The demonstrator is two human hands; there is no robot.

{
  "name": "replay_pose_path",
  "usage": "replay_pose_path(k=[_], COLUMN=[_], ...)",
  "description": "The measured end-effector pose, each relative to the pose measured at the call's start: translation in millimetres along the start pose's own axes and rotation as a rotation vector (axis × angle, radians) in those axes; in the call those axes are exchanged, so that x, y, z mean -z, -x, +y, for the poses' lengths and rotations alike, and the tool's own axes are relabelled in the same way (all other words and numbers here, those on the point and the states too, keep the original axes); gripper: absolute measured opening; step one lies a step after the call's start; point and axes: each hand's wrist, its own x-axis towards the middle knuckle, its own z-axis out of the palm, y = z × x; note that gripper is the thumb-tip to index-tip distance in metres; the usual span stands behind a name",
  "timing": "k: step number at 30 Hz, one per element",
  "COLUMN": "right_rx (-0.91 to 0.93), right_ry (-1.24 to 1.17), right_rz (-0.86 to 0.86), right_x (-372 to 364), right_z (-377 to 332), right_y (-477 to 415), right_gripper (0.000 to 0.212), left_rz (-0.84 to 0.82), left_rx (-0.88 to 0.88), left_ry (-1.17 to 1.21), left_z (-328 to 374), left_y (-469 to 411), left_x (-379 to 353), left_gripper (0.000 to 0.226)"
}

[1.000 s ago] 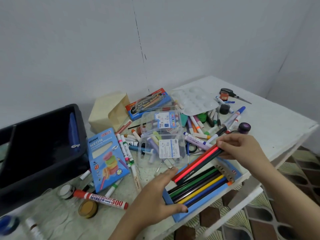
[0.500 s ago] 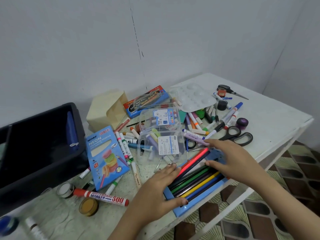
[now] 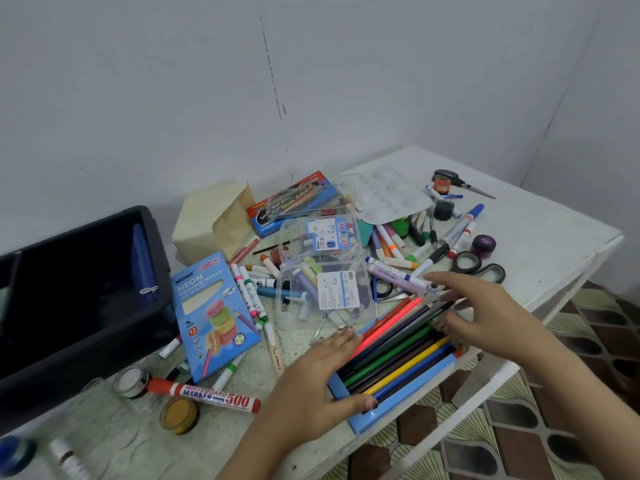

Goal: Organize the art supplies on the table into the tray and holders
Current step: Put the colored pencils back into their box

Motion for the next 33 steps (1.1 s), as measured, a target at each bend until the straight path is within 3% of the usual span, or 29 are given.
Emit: replay_pose_path(k=[6, 11, 14, 21, 28, 33], right_rx=[0.006, 0.198, 0.154, 0.047, -0.074, -0.101], right_ry=[0.115, 0.468, 0.549, 0.658, 0.634, 0.445], right_rz=[0.082, 0.225, 0.153, 0.141, 0.163, 0.197], right_x=[-8, -29, -42, -50, -52, -47], right_z=[12, 20, 21, 16, 7, -3], right_y=[3, 10, 17, 10, -1, -2], right_gripper=[0.045, 0.032, 0.05, 0.052, 0.053, 0.064], left_rz=[0.0, -0.012, -0.021, -0.03, -0.045, -0.043], left_rx=[0.006, 0.001, 0.0, -0.01, -0.038, -0.044], left_ry=[0.011, 0.007, -0.001, -0.031, -0.047, -0.06], left_z=[-3, -2, -2, -2, 0, 0], left_y=[0, 1, 1, 1, 1, 1], left_x=[-1, 1, 2, 3, 4, 5], left_gripper=[0.076, 0.075, 0.074, 0.074, 0.062, 0.067])
